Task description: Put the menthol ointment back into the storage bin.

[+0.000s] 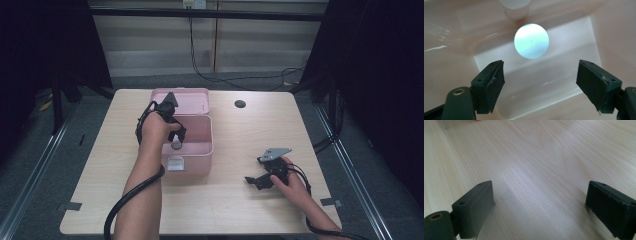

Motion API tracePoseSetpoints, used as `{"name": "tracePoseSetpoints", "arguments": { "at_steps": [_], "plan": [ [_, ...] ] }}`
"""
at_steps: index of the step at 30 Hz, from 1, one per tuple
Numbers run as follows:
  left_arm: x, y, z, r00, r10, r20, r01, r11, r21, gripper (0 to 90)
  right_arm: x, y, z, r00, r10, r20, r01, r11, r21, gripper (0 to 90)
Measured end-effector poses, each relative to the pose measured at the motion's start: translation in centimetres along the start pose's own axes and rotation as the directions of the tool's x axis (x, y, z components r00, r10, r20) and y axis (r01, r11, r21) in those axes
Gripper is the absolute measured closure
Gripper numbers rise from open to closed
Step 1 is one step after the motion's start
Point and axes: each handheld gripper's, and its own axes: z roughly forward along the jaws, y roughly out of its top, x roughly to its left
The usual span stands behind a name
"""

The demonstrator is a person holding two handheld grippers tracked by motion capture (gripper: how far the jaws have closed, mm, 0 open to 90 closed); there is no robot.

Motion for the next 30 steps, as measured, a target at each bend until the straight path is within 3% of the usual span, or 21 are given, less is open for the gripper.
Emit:
{"name": "tracePoseSetpoints", "arguments": {
  "at_steps": [10,17,22,27,30],
  "plan": [
    [-0.4,-0.6,-1.9,0.9988,0.046,0.015,-0.046,0.9988,-0.015,22.0,0.0,0.0,0.0,1.0000,0.000,0.000,0.000,1.000,0.000,7.5],
    [-0.6,-1.2,-3.3,0.9943,0.105,0.017,-0.105,0.9943,-0.016,22.0,0.0,0.0,0.0,1.0000,0.000,0.000,0.000,1.000,0.000,7.5],
    [-0.8,-1.6,-4.1,0.9880,0.149,0.039,-0.149,0.9885,-0.027,22.0,0.0,0.0,0.0,1.0000,0.000,0.000,0.000,1.000,0.000,7.5],
    [-1.0,-2.4,-5.1,0.9764,0.213,0.035,-0.212,0.9769,-0.024,22.6,0.0,0.0,0.0,1.0000,0.000,0.000,0.000,1.000,0.000,7.5],
    [-1.0,-2.6,-5.4,0.9737,0.224,0.040,-0.223,0.9743,-0.032,22.6,0.0,0.0,0.0,1.0000,0.000,0.000,0.000,1.000,0.000,7.5]
  ]
}}
